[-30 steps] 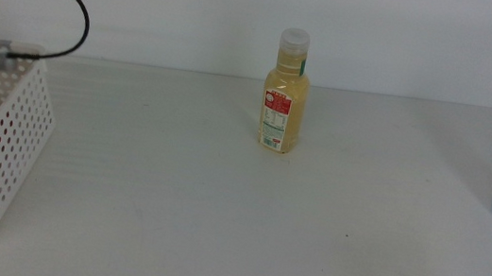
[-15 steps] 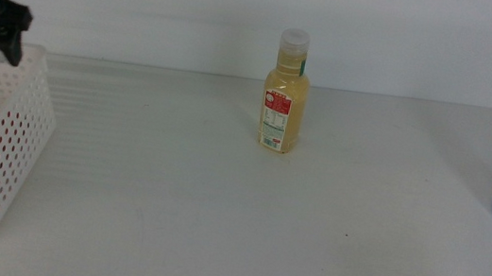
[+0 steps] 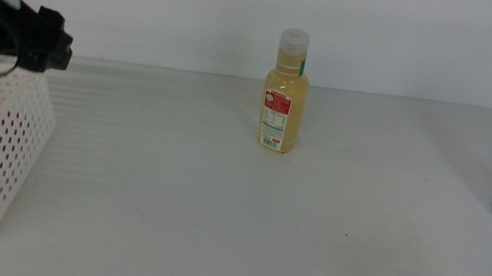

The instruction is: Use arms to grab the bottles and put them into the dustbin to the left of the table.

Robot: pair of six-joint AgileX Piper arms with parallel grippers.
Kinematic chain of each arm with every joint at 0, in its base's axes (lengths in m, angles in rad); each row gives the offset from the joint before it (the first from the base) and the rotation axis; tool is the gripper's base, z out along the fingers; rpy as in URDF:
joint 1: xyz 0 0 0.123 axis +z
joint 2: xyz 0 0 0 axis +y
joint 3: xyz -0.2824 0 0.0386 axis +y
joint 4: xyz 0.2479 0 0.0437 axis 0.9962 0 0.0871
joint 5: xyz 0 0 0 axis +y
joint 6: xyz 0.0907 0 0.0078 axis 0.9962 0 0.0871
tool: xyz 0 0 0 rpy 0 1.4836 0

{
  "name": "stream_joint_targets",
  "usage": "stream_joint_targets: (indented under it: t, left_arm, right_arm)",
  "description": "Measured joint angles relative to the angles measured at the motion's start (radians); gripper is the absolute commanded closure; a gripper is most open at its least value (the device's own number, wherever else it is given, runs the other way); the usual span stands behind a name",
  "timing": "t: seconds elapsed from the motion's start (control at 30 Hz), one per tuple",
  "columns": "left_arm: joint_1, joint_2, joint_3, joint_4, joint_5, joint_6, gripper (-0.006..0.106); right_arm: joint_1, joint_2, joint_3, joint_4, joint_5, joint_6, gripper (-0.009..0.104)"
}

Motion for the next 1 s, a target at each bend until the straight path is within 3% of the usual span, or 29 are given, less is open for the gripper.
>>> stream_joint_targets:
  t: [0.3, 0.7, 1.0]
  left_arm:
    - [-0.087, -0.251, 0.279, -0.044, -0.228, 0.005, 0.012]
    - [-0.222, -0.376, 0.533, -0.045, -0.507, 0.007, 0.013]
    - [-0.234, -0.418, 0.576, -0.073, -0.532, 0.008, 0.013]
  right_arm:
    - [0.0, 0.0, 0.0, 0.0, 0.0, 0.0, 0.019]
    - [0.0, 0.0, 0.0, 0.0, 0.0, 0.0, 0.019]
    - [0.0, 0.0, 0.0, 0.0, 0.0, 0.0, 0.019]
